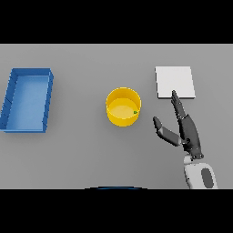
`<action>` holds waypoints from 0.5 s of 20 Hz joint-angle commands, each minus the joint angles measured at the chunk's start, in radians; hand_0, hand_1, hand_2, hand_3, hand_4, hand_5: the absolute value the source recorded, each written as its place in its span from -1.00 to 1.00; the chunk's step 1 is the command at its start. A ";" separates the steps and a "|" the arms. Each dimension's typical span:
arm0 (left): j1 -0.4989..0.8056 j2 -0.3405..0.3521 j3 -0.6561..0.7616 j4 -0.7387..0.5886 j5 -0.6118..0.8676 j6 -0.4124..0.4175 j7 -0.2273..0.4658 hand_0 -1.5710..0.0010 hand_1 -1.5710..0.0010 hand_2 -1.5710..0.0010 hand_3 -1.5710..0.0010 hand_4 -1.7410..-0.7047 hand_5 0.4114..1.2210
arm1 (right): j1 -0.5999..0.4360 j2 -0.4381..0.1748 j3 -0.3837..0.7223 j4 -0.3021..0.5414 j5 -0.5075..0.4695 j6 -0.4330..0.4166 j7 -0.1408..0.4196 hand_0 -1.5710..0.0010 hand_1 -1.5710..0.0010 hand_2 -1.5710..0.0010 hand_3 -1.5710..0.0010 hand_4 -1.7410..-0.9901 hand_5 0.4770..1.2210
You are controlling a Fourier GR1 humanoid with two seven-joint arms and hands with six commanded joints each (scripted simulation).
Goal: Pick up the red beaker and tilt it to pour out 1 green nut into yellow bowl. Pick up the yellow bowl and place it on the metallic measuring scale.
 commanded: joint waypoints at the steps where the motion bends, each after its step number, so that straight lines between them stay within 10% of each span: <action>1: 0.050 -0.004 0.015 -0.046 0.026 0.017 0.008 -1.00 -1.00 -1.00 -1.00 -1.00 1.00 | 0.000 -0.001 0.000 -0.007 0.001 -0.002 0.005 1.00 1.00 1.00 1.00 0.63 -0.51; 7: 0.428 -0.063 0.041 -0.413 0.148 0.090 0.090 -1.00 -1.00 -1.00 -1.00 -1.00 1.00 | -0.006 -0.009 -0.002 0.014 0.007 0.000 -0.009 1.00 1.00 1.00 1.00 0.53 -0.46; 10: 0.537 -0.080 0.044 -0.568 0.181 0.108 0.165 -1.00 -1.00 -1.00 -1.00 -1.00 0.70 | 0.008 0.000 0.008 -0.001 0.010 -0.002 -0.017 1.00 1.00 1.00 1.00 0.52 -0.46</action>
